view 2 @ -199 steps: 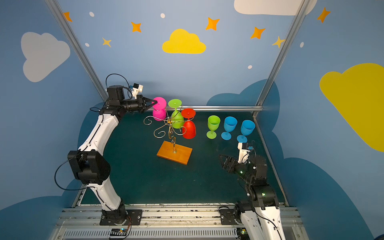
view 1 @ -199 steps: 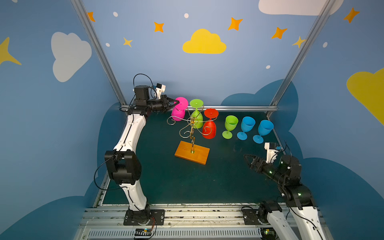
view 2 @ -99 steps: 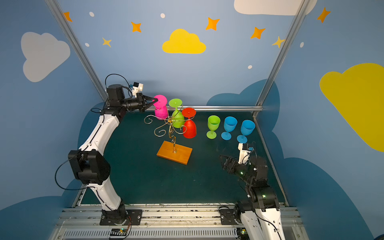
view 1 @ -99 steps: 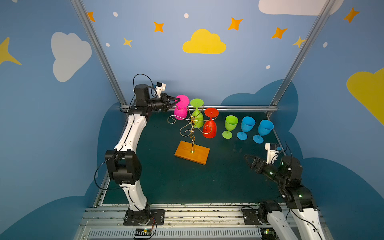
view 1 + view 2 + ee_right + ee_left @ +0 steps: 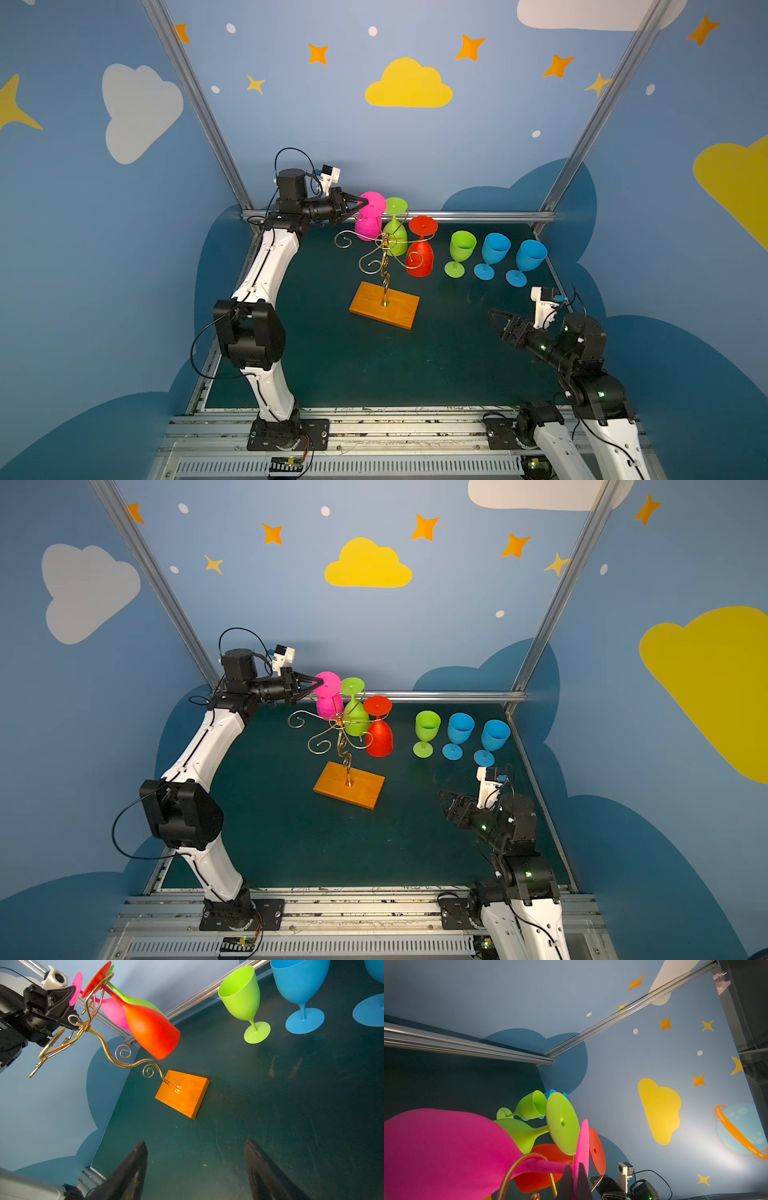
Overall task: Take the wine glass off the wine glass rack
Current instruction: 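Close the left gripper on the foot of the pink glass, then lift the pink glass up and off the rack with the left gripper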
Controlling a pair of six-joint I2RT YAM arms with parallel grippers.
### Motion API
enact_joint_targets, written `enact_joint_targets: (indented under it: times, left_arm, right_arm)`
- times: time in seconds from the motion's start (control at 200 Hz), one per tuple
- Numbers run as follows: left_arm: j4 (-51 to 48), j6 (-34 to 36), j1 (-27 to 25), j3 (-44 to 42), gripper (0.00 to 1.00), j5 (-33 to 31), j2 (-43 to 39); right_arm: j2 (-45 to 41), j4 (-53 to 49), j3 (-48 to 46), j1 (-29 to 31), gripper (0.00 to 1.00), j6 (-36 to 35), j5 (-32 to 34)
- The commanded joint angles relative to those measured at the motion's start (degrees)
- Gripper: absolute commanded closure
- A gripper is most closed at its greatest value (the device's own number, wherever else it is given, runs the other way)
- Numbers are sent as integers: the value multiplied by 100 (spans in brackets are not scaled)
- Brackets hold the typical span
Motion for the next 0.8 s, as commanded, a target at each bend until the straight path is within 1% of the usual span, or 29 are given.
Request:
enact_joint_targets:
  times: [0.0,0.38,0.571,0.796]
  left_arm:
    - [-189,354,-1,-94,97,58,-259]
    - [-305,518,82,-379,97,112,-544]
    - [-273,521,259,-606,97,151,-709]
    - [-4,408,466,-1088,97,191,-1005]
  right_arm:
    - [-16,-54,-54,25,26,11,-8]
    - [66,15,-55,29,26,10,-48]
    - [50,28,-213,26,26,43,-57]
    - [46,37,-213,26,26,45,-47]
